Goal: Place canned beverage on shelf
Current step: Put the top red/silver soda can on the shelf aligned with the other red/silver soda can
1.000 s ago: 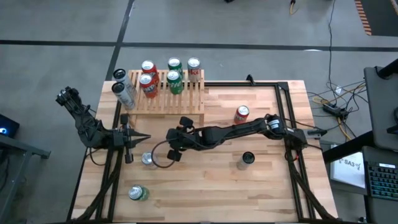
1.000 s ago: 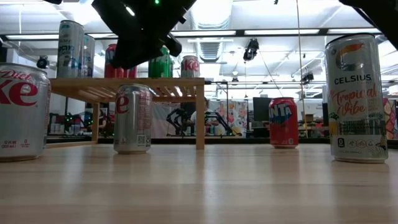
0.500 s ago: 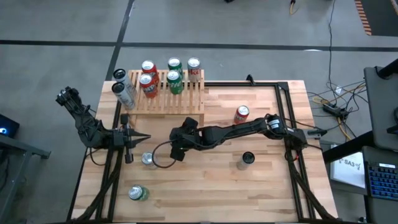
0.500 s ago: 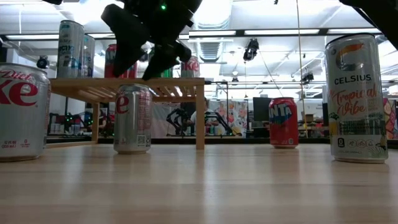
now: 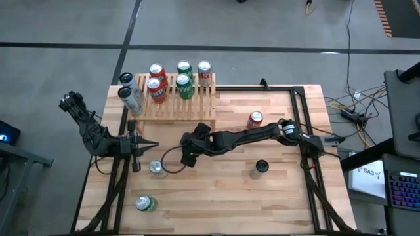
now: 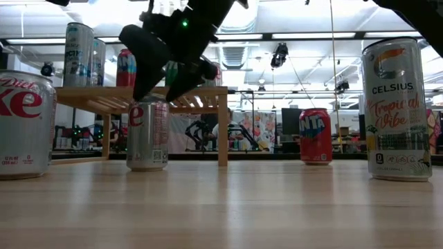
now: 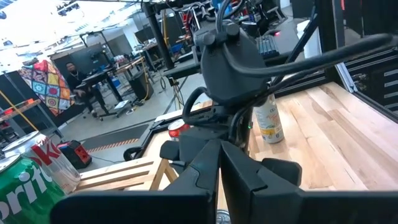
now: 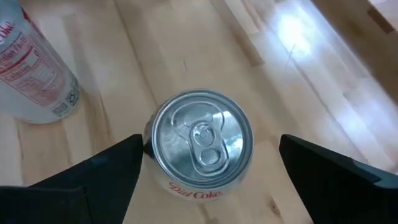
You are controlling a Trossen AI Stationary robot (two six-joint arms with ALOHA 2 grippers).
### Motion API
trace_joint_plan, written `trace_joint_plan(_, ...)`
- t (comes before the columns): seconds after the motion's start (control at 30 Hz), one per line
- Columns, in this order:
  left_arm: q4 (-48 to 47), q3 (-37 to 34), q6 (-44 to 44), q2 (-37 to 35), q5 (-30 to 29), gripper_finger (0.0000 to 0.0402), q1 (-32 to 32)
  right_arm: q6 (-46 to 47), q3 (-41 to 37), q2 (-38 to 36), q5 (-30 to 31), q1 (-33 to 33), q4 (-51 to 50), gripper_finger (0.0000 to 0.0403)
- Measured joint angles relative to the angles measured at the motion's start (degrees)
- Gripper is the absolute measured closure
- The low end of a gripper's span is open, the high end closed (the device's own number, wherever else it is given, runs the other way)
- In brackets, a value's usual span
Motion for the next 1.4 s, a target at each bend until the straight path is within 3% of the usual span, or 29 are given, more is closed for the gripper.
trace_joint_plan(0.5,0.0,0.0,-0.2,0.0,0.0,0.0402,0.0,0.2,-1.7,4.1,-0.7,-1.4,4.3,0.0040)
trace_joint_plan(0.77,0.0,0.0,-0.4,0.0,0.0,0.0401,0.0,-0.1,-1.7,4.4,-0.6,-1.4,4.3,0.0115)
trace_joint_plan(0.9,0.0,0.0,-0.5,0.0,0.0,0.0401,0.0,-0.1,-1.7,4.1,-1.9,-1.4,4.0,0.0115)
trace_joint_plan(1.17,0.4,0.0,-0.7,0.0,0.0,0.0401,0.0,-2.8,2.2,1.0,-7.1,-0.3,-2.2,0.0113)
trace_joint_plan(1.4,1.2,0.0,-0.6,0.0,0.0,0.0401,0.0,-8.0,12.3,-1.2,-7.8,-0.3,-14.3,0.0109)
